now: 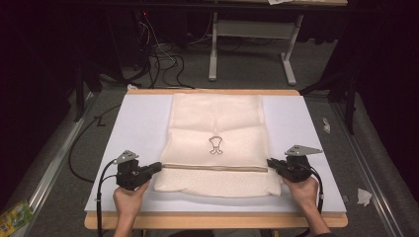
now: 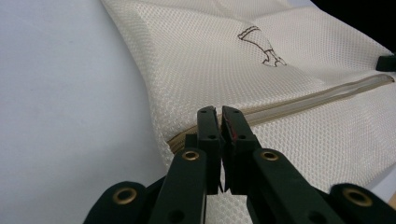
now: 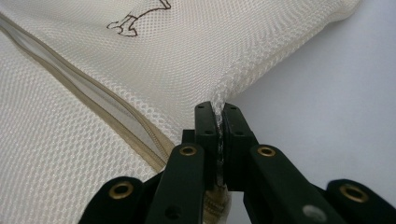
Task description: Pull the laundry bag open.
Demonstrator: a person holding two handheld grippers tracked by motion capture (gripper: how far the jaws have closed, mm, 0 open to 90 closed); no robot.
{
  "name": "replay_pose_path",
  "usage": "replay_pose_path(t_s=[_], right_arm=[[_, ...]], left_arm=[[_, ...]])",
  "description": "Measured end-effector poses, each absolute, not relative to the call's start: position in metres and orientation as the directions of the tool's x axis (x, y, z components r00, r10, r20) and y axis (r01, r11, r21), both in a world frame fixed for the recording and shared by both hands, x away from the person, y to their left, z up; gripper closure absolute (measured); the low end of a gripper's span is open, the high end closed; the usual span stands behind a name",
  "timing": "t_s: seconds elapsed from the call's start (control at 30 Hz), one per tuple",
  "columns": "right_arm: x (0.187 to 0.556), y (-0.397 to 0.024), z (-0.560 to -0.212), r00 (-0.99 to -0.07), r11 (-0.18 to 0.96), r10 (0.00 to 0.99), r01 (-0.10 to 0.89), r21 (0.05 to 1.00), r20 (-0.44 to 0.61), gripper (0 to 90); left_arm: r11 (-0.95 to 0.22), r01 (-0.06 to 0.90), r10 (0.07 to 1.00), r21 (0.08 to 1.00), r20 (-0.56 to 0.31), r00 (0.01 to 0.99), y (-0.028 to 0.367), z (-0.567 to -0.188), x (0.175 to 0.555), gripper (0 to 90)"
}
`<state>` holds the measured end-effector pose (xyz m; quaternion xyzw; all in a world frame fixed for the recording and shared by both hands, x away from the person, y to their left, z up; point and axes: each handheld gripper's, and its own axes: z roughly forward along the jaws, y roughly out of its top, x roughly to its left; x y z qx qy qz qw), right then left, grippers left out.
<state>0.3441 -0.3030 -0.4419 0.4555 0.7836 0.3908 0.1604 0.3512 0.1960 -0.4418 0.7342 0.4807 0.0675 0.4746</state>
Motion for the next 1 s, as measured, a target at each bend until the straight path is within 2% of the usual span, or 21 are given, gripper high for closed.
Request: replay_pose_path(t_s=[0.4,0.57,0.73,1.0], right_arm=[[0.35,-0.304,-0.441,-0.517,0.269,0.849,0.6,0.753,0.108,88.6],[0.352,-0.305,-0.44,-0.501,0.262,0.859,0.609,0.749,0.106,88.9],[0.354,-0.303,-0.437,-0.492,0.252,0.863,0.61,0.751,0.111,88.9],[0.357,-0.302,-0.438,-0.49,0.249,0.863,0.63,0.736,0.127,87.9]], left_arm=[[-0.084,0.649,0.799,0.756,-0.338,0.497,0.204,-0.442,0.355,87.6],[-0.127,0.632,0.822,0.764,-0.276,0.499,0.206,-0.439,0.355,87.6],[-0.136,0.629,0.831,0.765,-0.257,0.493,0.205,-0.438,0.356,87.5],[-0.124,0.641,0.829,0.758,-0.276,0.487,0.204,-0.441,0.357,87.2]])
